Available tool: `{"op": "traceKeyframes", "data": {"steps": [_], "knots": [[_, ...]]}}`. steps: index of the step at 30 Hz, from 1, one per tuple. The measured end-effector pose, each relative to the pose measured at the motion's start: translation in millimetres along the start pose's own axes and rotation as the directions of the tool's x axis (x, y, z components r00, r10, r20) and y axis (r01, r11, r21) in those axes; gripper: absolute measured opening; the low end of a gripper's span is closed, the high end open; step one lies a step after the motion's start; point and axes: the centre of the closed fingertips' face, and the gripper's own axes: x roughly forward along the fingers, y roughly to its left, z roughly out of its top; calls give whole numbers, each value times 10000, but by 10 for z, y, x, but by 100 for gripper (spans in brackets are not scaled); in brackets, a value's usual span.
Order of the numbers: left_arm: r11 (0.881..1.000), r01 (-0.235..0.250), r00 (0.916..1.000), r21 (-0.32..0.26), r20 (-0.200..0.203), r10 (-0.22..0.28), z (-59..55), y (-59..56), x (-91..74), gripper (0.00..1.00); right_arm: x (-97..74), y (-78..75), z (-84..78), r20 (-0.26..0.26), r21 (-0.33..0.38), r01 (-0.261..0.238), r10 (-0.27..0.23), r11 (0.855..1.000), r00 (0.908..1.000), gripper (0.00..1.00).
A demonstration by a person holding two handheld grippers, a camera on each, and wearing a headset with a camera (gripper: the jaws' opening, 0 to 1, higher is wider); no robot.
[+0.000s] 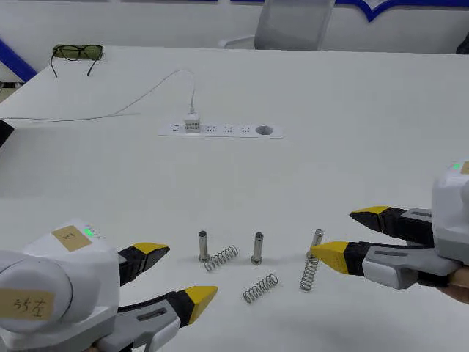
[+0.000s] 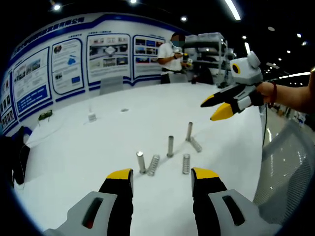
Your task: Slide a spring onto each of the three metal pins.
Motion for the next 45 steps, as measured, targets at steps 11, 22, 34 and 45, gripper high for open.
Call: {"op": "traceKeyframes", "data": {"steps": [11,22,34,45], "knots": [[9997,-149,9978,208,-641,162,-227,77,270,37,-139,34,-50,348,393,94,-108,9992,9993,54],[9978,106,9974,653,-722,-59,-292,92,506,28,-228,-35,-100,555,917,398,-450,9950,9974,54],[9944,84,9961,1056,-884,9,-328,138,636,22,-240,-62,-138,645,1357,483,-575,9896,9963,52],[9928,26,9950,1198,-996,94,-387,176,687,19,-262,-97,-173,624,1686,555,-669,9841,9958,51]]}}
